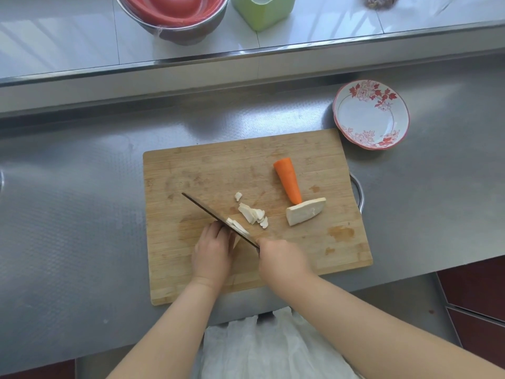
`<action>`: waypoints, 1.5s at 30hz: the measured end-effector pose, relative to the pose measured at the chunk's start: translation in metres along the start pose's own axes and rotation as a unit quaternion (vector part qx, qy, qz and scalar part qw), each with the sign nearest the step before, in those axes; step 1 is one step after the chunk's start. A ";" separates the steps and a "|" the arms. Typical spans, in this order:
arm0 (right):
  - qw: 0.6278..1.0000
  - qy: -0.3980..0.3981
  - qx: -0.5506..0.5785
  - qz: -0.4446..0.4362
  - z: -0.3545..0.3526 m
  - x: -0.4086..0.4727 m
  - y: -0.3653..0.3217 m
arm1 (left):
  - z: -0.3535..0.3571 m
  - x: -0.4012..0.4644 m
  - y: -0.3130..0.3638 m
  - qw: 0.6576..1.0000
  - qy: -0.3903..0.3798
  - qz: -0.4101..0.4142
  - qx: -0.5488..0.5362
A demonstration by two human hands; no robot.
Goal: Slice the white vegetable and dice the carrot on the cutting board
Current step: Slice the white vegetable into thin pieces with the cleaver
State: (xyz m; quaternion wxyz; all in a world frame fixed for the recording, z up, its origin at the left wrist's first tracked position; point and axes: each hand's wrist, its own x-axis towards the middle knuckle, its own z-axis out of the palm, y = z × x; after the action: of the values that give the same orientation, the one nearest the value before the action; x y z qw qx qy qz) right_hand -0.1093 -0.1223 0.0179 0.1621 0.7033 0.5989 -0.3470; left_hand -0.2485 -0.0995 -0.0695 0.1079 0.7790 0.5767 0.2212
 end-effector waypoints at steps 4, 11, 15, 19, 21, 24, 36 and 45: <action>1.000 -0.013 0.014 0.018 0.000 0.013 -0.004 | 0.002 -0.001 -0.003 1.000 -0.015 0.004 0.010; 0.983 -0.007 0.175 0.063 -0.010 0.029 0.010 | -0.003 -0.001 -0.003 0.999 -0.038 0.022 0.017; 0.995 0.029 0.094 0.013 -0.004 0.015 0.013 | -0.004 0.000 -0.001 0.999 -0.045 -0.002 0.017; 0.998 0.042 0.031 -0.025 0.009 -0.001 0.012 | -0.003 -0.002 -0.003 0.999 -0.039 0.008 0.022; 0.998 0.043 0.031 -0.022 0.009 -0.002 0.011 | -0.004 -0.002 -0.003 0.999 -0.034 0.016 0.020; 0.999 0.026 0.019 -0.016 0.005 0.000 0.007 | -0.005 -0.001 -0.002 0.999 -0.029 0.019 0.025; 0.996 -0.014 0.079 0.031 0.000 0.020 0.001 | -0.004 -0.009 -0.008 0.999 -0.030 0.026 0.022; 0.997 0.019 0.077 -0.004 0.003 0.001 0.018 | -0.007 -0.008 -0.003 0.998 -0.055 -0.013 0.016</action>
State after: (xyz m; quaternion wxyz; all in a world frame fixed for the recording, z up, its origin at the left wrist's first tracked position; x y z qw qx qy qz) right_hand -0.0932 -0.1277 0.0115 0.0947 0.7181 0.5760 -0.3789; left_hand -0.2561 -0.1071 -0.0662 0.1298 0.7842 0.5833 0.1669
